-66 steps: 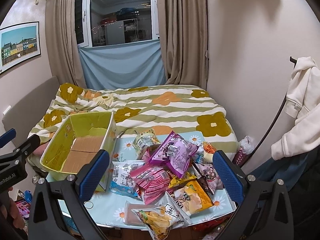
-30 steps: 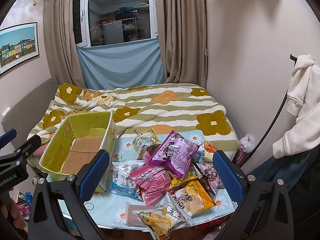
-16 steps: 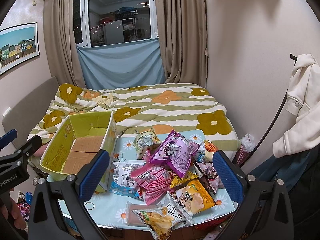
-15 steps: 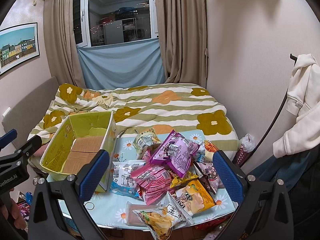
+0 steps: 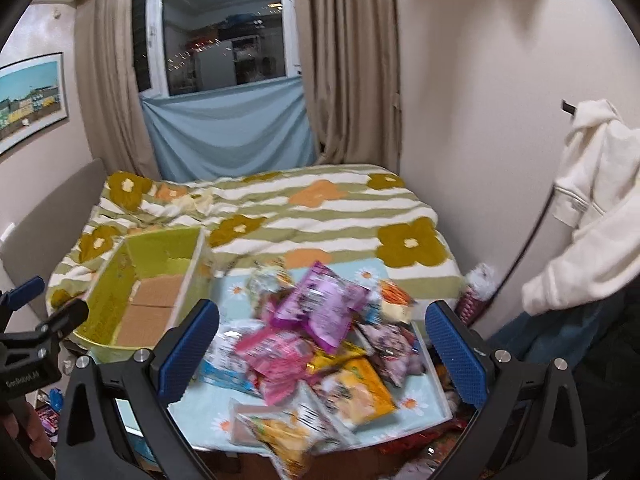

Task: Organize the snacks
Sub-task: 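Grasp the white corn chip bag with the left gripper while the right gripper grasps the yellow barbecue chip bag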

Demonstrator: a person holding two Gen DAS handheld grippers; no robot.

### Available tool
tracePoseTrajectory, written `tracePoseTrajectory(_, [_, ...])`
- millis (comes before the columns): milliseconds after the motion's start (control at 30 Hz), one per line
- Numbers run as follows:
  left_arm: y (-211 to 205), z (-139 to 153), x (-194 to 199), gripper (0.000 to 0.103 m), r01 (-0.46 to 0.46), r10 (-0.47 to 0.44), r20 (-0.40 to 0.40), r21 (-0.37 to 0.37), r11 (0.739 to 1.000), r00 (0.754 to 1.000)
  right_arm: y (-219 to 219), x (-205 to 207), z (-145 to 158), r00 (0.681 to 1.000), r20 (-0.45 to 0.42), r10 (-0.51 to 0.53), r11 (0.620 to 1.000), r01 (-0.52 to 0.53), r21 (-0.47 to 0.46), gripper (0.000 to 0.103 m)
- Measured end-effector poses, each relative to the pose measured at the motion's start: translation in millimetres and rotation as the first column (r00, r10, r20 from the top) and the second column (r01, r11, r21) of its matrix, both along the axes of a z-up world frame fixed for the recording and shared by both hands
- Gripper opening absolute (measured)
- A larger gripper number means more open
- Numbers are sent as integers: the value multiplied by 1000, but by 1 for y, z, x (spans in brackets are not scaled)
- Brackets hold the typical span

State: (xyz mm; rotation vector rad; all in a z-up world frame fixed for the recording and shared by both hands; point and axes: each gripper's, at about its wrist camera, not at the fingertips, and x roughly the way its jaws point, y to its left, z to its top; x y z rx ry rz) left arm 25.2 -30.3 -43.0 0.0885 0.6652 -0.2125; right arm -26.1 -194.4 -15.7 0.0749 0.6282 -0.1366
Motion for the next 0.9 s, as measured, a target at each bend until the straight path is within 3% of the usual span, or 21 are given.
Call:
tracePoseTrajectory(133, [-40,-30,-1,103,110,-108,-76,24,994,991,-30,-8,-19,998,-51,-41,999,41,1,103])
tracePoseTrajectory(333, [-110,-84,-1,103,283,-267,-207,51,958,941,-79,-6,-59,991,-135,-24,998,32,56,103])
tracePoseTrajectory(633, [-169,-162,11,103,384,-318,-386,106,917,866,-133,19,-138,955,-294,48,978,15,209,103])
tracePoseTrajectory(900, [-192,-209,17,103,470,-347,-452,193,862,822,-125,39,-196,906,-390,165,936,-19,353,103])
